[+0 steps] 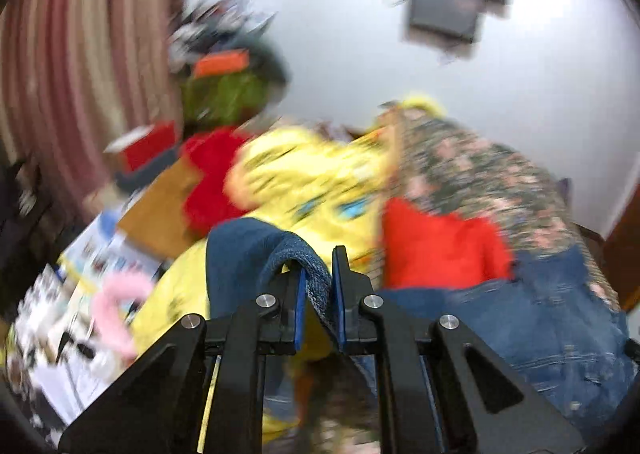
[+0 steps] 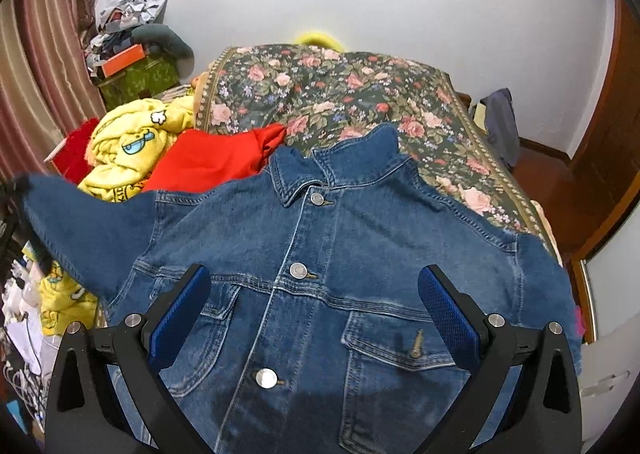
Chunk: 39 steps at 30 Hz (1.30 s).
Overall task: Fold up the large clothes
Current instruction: 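Grasp the denim jacket's sleeve with the left tool and lift it, then fold the held sleeve across the jacket body toward the right tool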
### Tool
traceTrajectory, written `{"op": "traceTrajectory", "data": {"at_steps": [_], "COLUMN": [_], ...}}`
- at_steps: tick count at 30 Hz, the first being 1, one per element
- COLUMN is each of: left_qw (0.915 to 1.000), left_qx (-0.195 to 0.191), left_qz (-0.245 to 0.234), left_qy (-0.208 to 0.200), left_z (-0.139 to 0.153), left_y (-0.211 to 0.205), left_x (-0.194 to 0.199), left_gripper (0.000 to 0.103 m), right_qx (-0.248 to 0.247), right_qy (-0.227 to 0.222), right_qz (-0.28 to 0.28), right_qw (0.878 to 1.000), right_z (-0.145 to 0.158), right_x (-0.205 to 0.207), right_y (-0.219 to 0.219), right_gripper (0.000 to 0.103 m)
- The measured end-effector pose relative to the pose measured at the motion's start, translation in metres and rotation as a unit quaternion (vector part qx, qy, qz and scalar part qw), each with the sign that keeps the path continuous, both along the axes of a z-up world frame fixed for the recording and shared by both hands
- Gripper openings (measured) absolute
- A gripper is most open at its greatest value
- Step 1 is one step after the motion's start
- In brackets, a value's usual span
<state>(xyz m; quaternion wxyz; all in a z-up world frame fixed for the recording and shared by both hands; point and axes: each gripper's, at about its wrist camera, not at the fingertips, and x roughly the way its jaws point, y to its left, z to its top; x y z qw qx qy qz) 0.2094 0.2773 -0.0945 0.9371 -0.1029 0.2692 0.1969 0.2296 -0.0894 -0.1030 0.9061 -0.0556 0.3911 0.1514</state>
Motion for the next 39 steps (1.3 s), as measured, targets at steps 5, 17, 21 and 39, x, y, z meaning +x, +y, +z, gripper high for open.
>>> {"op": "traceTrajectory", "data": {"at_steps": [5, 17, 21, 39], "left_qw": [0.9951, 0.9558, 0.9319, 0.9252], "left_qx": [0.008, 0.005, -0.001, 0.016], "left_qz": [-0.095, -0.279, -0.326, -0.339], "left_qy": [-0.024, 0.093, 0.16, 0.17], "left_z": [0.027, -0.038, -0.08, -0.08], "left_y": [-0.072, -0.245, -0.283, -0.259], "left_x": [0.027, 0.088, 0.088, 0.036], "left_gripper": [0.01, 0.009, 0.01, 0.037], "right_qx": [0.008, 0.025, 0.017, -0.031], "right_qy": [-0.026, -0.033, -0.017, -0.018], "right_qz": [-0.002, -0.042, -0.05, 0.001], "right_qw": [1.0, 0.998, 0.998, 0.999], "right_z": [0.013, 0.018, 0.01, 0.007], "right_x": [-0.009, -0.015, -0.015, -0.017], "right_y": [-0.021, -0.085, -0.098, -0.061], "right_gripper": [0.103, 0.103, 0.103, 0.103]}}
